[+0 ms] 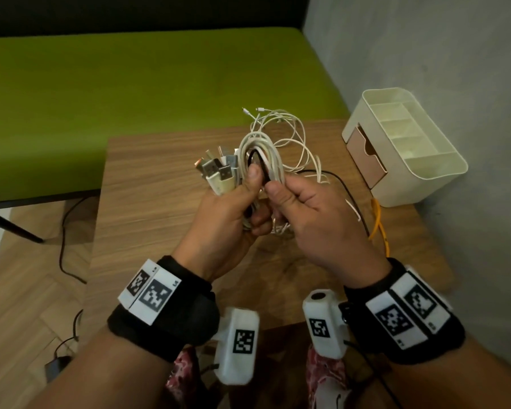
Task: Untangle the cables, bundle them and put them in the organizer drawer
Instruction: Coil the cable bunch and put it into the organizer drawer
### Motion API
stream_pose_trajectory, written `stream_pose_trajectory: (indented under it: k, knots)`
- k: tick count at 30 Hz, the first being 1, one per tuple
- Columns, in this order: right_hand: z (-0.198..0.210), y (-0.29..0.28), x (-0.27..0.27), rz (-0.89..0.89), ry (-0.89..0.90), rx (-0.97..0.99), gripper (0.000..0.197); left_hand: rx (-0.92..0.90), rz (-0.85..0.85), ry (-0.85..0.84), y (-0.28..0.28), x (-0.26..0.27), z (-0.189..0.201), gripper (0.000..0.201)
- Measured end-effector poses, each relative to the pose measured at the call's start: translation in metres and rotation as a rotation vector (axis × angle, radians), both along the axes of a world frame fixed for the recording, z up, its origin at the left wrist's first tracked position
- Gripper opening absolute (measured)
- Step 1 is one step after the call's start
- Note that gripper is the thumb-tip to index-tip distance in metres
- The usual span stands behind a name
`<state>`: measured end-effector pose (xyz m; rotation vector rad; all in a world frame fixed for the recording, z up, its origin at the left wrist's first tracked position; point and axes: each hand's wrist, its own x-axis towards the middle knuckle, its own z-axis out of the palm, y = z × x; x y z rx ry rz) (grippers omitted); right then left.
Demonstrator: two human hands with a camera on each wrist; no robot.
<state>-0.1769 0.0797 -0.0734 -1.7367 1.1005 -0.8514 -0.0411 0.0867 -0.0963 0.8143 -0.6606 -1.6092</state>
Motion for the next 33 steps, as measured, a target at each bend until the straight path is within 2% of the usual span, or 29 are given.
stream_pose_trajectory:
  k: [4,7,9,11,13,15,17,19,21,22,24,26,28,31,33]
  knots:
    - [-0.008,-0.001,0.0,0.025,0.165,-0.148,0.024,-0.02,0.052,-0.129,0.004,-0.002,0.005,0.077]
    - [-0.022,0.0,0.003,0.074,0.308,-0.29,0.019,0.01,0.072,-0.21,0.004,-0.002,0.001,0.056]
    - [-0.025,-0.001,0.006,0.129,0.366,-0.332,0.022,0.037,0.129,-0.257,0.002,0.0,-0.002,0.053]
    - [-0.025,-0.002,0.008,0.17,0.356,-0.332,0.018,0.04,0.215,-0.26,0.0,0.001,-0.004,0.037]
    - [-0.025,-0.002,0.008,0.149,0.268,-0.313,0.017,0.032,0.3,-0.266,-0.002,0.003,-0.002,0.019]
    - [-0.026,0.0,0.008,0.079,0.183,-0.263,0.03,0.007,0.34,-0.277,-0.003,0.005,-0.002,0.02]
    - [-0.031,-0.001,0.007,0.032,0.154,-0.253,0.036,0.001,0.315,-0.233,-0.003,0.008,-0.005,0.033]
    - [-0.037,-0.006,0.007,0.024,0.269,-0.287,0.038,0.016,0.233,-0.142,-0.001,0.009,-0.002,0.042]
    - [-0.039,-0.01,0.008,0.009,0.382,-0.331,0.043,0.017,0.156,-0.052,-0.001,0.008,0.001,0.033]
    - [-0.04,-0.012,0.008,-0.005,0.389,-0.35,0.039,0.017,0.144,0.023,0.0,0.009,0.003,0.027]
    - [-0.043,-0.018,0.004,-0.056,0.45,-0.372,0.027,0.017,0.135,0.184,0.001,0.011,0.006,0.028]
    - [-0.043,-0.025,-0.003,-0.131,0.614,-0.353,0.024,0.007,0.116,0.286,0.001,0.013,0.01,0.031]
    - [-0.042,-0.029,-0.009,-0.171,0.692,-0.307,0.019,0.008,0.111,0.316,0.001,0.012,0.011,0.032]
    - [-0.039,-0.03,-0.012,-0.127,0.692,-0.261,0.02,0.018,0.159,0.295,-0.002,0.014,0.01,0.031]
    - [-0.04,-0.03,-0.014,-0.033,0.755,-0.274,0.04,0.023,0.208,0.29,-0.006,0.02,0.006,0.031]
